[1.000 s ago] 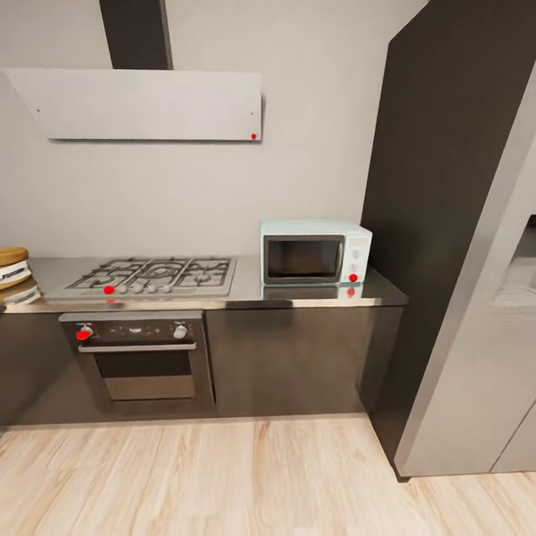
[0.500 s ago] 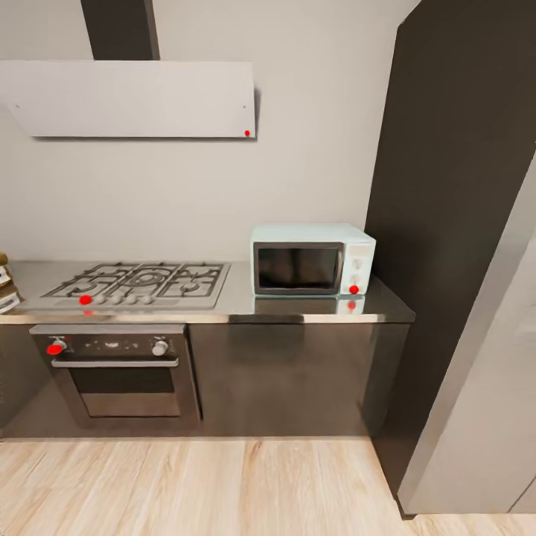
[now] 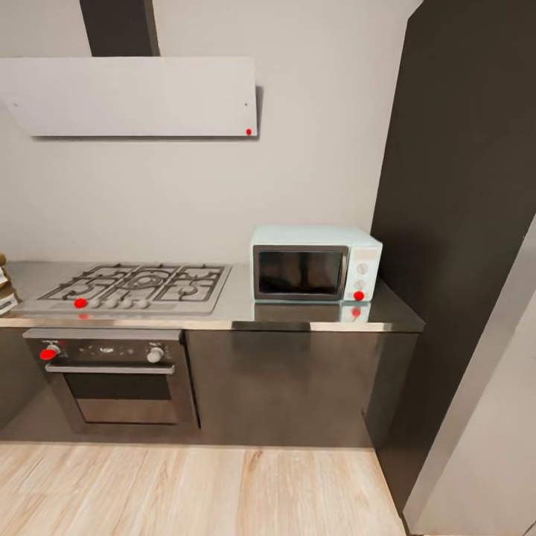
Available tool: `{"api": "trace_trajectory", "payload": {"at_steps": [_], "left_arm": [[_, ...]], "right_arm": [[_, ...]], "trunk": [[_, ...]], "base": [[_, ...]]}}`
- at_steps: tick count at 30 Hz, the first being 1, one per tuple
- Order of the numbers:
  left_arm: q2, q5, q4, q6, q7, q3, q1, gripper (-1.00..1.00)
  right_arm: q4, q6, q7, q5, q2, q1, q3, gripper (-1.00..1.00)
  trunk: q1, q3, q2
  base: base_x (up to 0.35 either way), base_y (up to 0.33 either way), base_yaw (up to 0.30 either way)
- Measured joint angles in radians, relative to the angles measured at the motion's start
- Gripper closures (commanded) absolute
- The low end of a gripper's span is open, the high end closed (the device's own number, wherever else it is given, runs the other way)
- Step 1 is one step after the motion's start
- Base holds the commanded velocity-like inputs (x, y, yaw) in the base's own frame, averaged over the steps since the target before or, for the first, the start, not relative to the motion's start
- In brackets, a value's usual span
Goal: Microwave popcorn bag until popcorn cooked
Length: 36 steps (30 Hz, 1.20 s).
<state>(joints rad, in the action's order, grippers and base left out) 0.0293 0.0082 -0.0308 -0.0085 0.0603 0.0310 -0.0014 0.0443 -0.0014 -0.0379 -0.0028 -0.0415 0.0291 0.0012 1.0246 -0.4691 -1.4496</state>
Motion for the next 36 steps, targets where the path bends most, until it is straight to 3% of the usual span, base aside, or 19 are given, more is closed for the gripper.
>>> {"api": "trace_trajectory", "payload": {"at_steps": [6,13,19,26,36], "left_arm": [[-0.006,0.0,-0.004,0.0,0.002,0.006,0.0,-1.0],[-0.004,0.0,-0.005,0.005,0.003,0.009,0.0,-1.0],[0.0,0.0,-0.005,0.006,0.002,0.01,0.0,-1.0],[0.024,0.0,-0.005,0.003,0.001,0.01,0.0,-1.0],[0.024,0.0,-0.005,0.002,0.0,0.01,0.0,-1.0]], "right_arm": [[0.0,0.0,0.0,0.0,0.0,0.0,0.0,-1.0],[0.0,-0.002,0.0,0.0,0.0,0.0,0.0,-1.0],[0.0,-0.108,0.0,0.0,0.0,0.0,0.003,-1.0],[0.0,-0.117,0.0,0.0,0.0,0.0,0.003,-1.0],[0.0,-0.117,0.0,0.002,0.0,0.0,0.004,-1.0]], "trunk": [[0.0,0.0,0.0],[-0.026,0.022,0.049],[-0.049,0.041,0.091],[-0.076,0.063,0.14],[-0.114,0.094,0.21]], "base": [[0.071,-0.02,0.0],[0.002,-0.001,0.0],[0.0,0.0,0.0],[0.0,0.0,0.0],[0.0,0.0,0.0]]}}
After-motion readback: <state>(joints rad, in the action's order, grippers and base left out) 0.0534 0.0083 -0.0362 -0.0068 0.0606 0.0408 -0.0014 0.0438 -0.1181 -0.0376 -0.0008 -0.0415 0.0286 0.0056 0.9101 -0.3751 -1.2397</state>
